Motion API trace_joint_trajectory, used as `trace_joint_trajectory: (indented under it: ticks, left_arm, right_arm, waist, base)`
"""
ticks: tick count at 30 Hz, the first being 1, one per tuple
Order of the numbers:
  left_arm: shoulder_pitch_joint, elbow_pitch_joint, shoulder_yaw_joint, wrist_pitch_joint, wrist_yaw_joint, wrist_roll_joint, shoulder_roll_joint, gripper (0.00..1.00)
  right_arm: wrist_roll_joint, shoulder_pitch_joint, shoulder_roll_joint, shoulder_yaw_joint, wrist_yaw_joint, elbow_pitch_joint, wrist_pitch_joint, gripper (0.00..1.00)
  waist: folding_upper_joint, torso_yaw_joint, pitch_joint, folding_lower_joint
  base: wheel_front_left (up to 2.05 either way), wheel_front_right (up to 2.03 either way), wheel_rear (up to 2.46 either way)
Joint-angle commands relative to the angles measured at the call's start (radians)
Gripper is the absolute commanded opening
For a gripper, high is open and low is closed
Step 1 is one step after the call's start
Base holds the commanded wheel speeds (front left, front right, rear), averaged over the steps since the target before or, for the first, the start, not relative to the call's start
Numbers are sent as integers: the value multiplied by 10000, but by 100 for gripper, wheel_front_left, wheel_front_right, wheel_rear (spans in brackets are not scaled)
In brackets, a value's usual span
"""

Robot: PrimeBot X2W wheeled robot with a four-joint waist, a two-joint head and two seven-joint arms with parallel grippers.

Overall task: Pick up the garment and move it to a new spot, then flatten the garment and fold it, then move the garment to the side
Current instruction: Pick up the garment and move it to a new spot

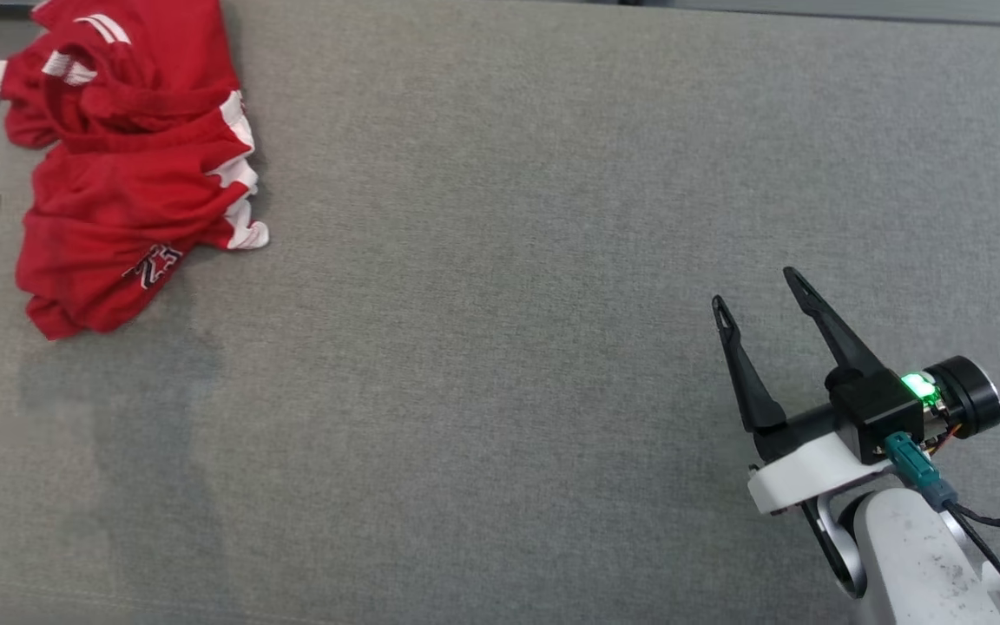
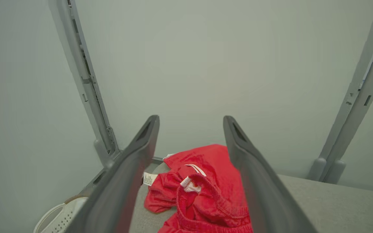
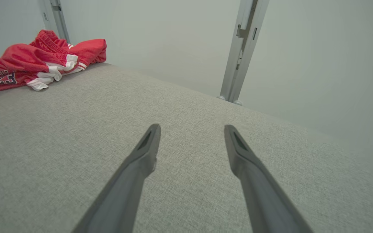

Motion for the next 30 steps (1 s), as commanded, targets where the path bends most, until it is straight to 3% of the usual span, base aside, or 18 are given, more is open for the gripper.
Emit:
trace_joint_trajectory:
  ticks: [1,13,19,20,21,22,23,25,27,30]
  left_arm:
    - [-327,384,-50,140,-37,-169,67,100]
    - [-1779,2997,-673,961,-12,-488,384,100]
    - [-2144,4121,-583,822,460,-516,507,100]
    - [-2179,4209,-576,787,471,-531,499,93]
    - [-2214,4297,-555,761,439,-602,469,74]
    - [-2242,4356,-530,727,406,-644,449,67]
    - [-2279,4410,-503,653,370,-722,437,38]
    - [-2308,4479,-462,524,300,-828,416,26]
    - [-2300,4512,-474,401,227,-888,395,0]
    - [-2256,4499,-565,215,128,-960,409,0]
  right_arm:
    - [-92,-162,-43,9,-10,-98,-21,100]
    - [-221,-477,-40,-21,-10,-814,-21,100]
    - [-119,-591,-45,-45,-12,-812,-20,100]
    - [-106,-584,-51,-51,-12,-785,-18,100]
    - [-87,-582,-51,-55,-12,-751,-12,100]
    - [-77,-587,-54,-57,-12,-733,-12,100]
    - [-56,-592,-54,-59,-12,-715,-11,100]
    - [-17,-593,-53,-57,-12,-692,-11,100]
    - [-3,-584,-48,-36,-10,-662,-12,100]
    - [45,-579,-42,-9,-12,-618,-12,100]
  waist:
    - [0,-1117,1215,0]
    - [0,-1631,2821,0]
    - [0,-1652,3084,0]
    - [0,-1647,3079,0]
    - [0,-1638,3060,0]
    - [0,-1626,3036,0]
    - [0,-1606,2996,0]
    - [0,-1568,2920,0]
    - [0,-1527,2834,0]
    - [0,-1463,2704,0]
  base:
    - [0,0,0]
    - [0,0,0]
    - [0,0,0]
    - [0,0,0]
    - [0,0,0]
    - [0,0,0]
    - [0,0,0]
    - [0,0,0]
    - [0,0,0]
    - [0,0,0]
